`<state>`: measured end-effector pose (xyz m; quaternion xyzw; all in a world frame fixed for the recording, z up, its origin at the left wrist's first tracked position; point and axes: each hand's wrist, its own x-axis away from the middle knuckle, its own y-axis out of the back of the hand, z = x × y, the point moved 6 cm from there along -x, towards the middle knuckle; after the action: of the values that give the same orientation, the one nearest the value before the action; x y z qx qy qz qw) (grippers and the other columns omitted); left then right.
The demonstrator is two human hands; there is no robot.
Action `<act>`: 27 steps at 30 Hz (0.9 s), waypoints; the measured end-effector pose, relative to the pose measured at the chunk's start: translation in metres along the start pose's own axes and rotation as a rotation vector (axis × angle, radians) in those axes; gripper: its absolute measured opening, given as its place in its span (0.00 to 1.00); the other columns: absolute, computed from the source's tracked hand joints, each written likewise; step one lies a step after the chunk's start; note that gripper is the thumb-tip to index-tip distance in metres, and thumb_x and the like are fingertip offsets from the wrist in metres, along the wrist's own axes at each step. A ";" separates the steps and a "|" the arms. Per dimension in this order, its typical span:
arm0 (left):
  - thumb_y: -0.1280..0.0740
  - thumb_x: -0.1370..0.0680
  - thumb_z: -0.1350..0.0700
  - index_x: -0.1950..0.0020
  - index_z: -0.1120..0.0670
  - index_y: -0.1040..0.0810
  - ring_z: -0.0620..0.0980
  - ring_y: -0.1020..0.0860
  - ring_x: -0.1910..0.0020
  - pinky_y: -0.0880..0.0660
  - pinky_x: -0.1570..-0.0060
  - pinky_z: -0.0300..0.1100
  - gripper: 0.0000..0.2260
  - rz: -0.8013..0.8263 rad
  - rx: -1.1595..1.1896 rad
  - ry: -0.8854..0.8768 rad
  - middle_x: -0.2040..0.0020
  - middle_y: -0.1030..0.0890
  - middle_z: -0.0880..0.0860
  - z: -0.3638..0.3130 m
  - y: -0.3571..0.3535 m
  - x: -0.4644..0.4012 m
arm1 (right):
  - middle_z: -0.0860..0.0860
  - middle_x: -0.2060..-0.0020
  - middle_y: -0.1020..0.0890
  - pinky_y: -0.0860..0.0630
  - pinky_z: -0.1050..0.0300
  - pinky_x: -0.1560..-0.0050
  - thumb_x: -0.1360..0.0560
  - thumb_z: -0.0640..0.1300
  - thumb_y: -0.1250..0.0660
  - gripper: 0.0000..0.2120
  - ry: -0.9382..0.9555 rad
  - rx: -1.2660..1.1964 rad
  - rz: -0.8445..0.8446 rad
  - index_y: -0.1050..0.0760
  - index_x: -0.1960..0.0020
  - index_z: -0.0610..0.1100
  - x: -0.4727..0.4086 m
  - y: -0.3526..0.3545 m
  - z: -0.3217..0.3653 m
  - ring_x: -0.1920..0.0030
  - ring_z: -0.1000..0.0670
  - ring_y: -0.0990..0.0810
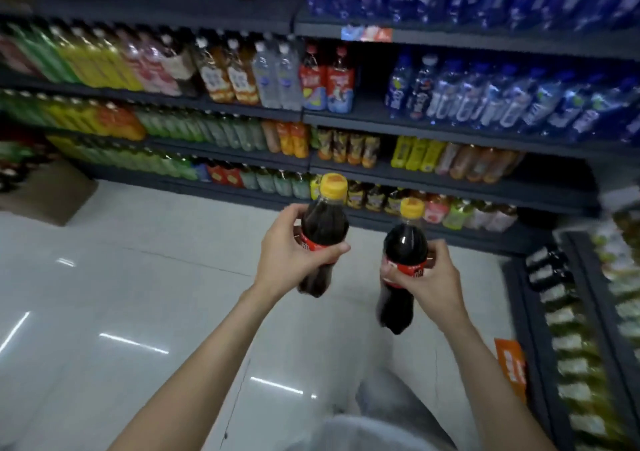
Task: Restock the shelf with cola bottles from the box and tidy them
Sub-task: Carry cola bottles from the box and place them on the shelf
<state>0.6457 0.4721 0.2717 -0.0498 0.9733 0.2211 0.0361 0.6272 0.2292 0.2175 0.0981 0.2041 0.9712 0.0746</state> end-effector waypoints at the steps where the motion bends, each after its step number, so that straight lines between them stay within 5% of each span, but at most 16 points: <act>1: 0.24 0.44 0.38 0.48 0.46 0.26 0.44 0.20 0.54 0.23 0.54 0.43 0.28 -0.041 0.006 -0.021 0.52 0.20 0.45 0.001 0.015 -0.022 | 0.58 0.55 0.23 0.29 0.63 0.57 0.40 0.46 0.19 0.28 0.025 -0.014 0.014 0.32 0.48 0.45 -0.020 -0.013 0.015 0.55 0.58 0.24; 4: 0.23 0.43 0.38 0.49 0.44 0.27 0.42 0.22 0.52 0.26 0.53 0.37 0.27 -0.158 0.024 -0.075 0.52 0.21 0.45 0.002 0.054 -0.087 | 0.57 0.54 0.22 0.29 0.61 0.55 0.40 0.46 0.19 0.27 0.113 -0.068 0.026 0.31 0.49 0.47 -0.079 -0.047 0.064 0.53 0.56 0.23; 8: 0.24 0.41 0.37 0.46 0.44 0.27 0.41 0.23 0.50 0.26 0.51 0.37 0.28 -0.324 -0.049 -0.131 0.50 0.23 0.41 -0.001 0.097 -0.178 | 0.60 0.56 0.24 0.30 0.74 0.62 0.38 0.46 0.20 0.24 0.284 -0.110 -0.034 0.31 0.49 0.47 -0.161 -0.083 0.136 0.57 0.66 0.25; 13: 0.22 0.39 0.40 0.44 0.43 0.27 0.40 0.24 0.47 0.27 0.46 0.35 0.28 -0.459 -0.060 -0.182 0.47 0.22 0.42 -0.006 0.144 -0.286 | 0.63 0.52 0.23 0.31 0.76 0.56 0.37 0.50 0.21 0.26 0.476 -0.151 -0.018 0.31 0.46 0.51 -0.263 -0.123 0.228 0.52 0.67 0.25; 17: 0.21 0.36 0.45 0.36 0.50 0.26 0.34 0.29 0.44 0.32 0.42 0.25 0.32 -0.527 0.015 -0.199 0.42 0.24 0.41 -0.007 0.176 -0.374 | 0.54 0.48 0.22 0.27 0.65 0.46 0.36 0.51 0.22 0.28 0.604 -0.190 -0.053 0.30 0.41 0.47 -0.332 -0.156 0.297 0.46 0.57 0.23; 20: 0.22 0.36 0.43 0.34 0.52 0.26 0.41 0.26 0.39 0.29 0.36 0.39 0.34 -0.531 0.045 -0.232 0.38 0.22 0.46 -0.006 0.190 -0.445 | 0.51 0.46 0.23 0.29 0.66 0.45 0.34 0.51 0.23 0.29 0.675 -0.202 -0.132 0.31 0.39 0.45 -0.373 -0.181 0.337 0.44 0.54 0.24; 27: 0.23 0.36 0.41 0.35 0.51 0.26 0.42 0.24 0.41 0.27 0.38 0.45 0.33 -0.435 0.085 -0.234 0.41 0.20 0.44 -0.005 0.195 -0.603 | 0.53 0.42 0.29 0.34 0.66 0.37 0.34 0.51 0.23 0.32 0.711 -0.126 -0.377 0.31 0.35 0.43 -0.462 -0.226 0.396 0.40 0.56 0.31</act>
<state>1.2223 0.6942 0.4152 -0.2304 0.9373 0.1715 0.1974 1.1860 0.4997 0.4062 -0.2876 0.1717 0.9245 0.1821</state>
